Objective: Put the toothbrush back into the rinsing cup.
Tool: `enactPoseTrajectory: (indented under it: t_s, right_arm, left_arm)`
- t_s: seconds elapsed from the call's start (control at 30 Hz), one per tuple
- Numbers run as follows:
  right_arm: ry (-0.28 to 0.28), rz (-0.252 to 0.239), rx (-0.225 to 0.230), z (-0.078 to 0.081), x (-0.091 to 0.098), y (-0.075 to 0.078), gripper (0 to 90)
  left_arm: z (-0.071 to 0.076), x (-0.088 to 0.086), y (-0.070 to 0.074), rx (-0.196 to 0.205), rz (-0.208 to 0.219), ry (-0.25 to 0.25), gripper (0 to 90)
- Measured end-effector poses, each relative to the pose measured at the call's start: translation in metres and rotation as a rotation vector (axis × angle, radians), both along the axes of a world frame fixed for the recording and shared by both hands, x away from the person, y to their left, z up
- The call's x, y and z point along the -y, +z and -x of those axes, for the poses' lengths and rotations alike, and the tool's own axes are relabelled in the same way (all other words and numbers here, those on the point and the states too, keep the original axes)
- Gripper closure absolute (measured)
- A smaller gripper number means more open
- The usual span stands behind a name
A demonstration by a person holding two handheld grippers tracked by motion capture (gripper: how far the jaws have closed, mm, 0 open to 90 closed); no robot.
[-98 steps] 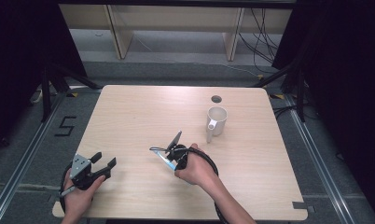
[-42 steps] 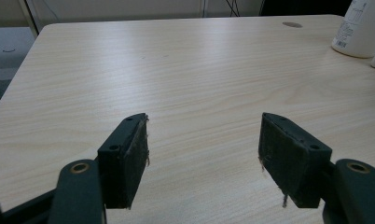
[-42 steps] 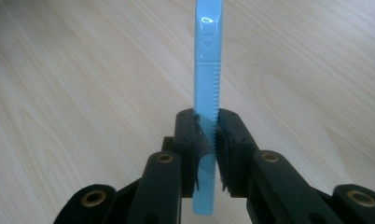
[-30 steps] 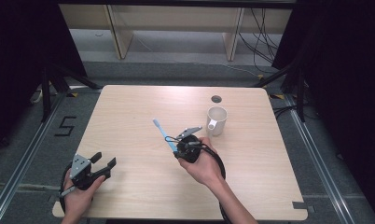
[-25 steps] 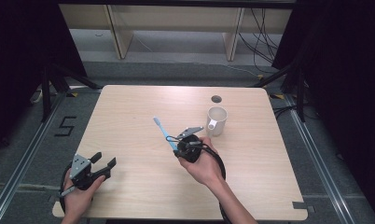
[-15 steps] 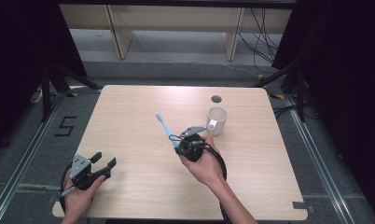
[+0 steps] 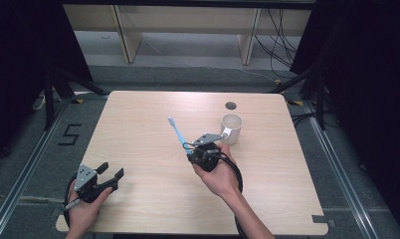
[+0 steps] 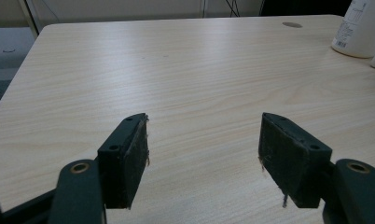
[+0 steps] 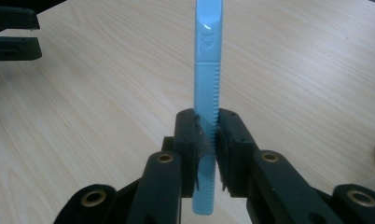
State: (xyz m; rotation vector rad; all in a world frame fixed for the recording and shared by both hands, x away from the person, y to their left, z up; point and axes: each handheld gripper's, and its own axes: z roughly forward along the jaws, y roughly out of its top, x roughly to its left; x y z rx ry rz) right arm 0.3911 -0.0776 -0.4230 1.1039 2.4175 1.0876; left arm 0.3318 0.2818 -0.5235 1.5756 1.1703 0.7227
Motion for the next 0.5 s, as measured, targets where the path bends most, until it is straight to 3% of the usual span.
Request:
enactPoseTrajectory:
  t_s: [0.13,0.17,0.3,0.4,0.43,0.5]
  right_arm:
    - [-0.007,-0.014,0.01,0.0007,0.0013,0.0007,79.3]
    - [0.008,-0.009,0.04,-0.0008,0.0024,0.0003,79.3]
    - [-0.012,-0.032,0.044,-0.0005,0.0032,0.0014,79.3]
    - [0.007,-0.026,0.084,-0.0024,0.0047,0.0014,79.3]
    - [-0.016,-0.057,0.074,-0.0008,0.0037,0.0013,79.3]
    - [-0.009,-0.049,0.083,-0.0009,0.0048,0.0025,79.3]
  left_arm:
    - [0.0,0.0001,0.0,-0.001,0.0,0.0,32.7]
    - [0.0,0.0001,0.0,0.0,0.0,0.0,32.7]
    - [0.0,-0.0001,0.0,-0.002,0.0,0.001,32.6]
    - [0.0,-0.0002,0.0001,-0.001,0.0,0.001,32.6]
    - [-0.0001,-0.0002,0.0001,-0.002,0.001,0.001,32.6]
    - [-0.0001,-0.0002,0.0001,-0.003,0.0,0.001,32.6]
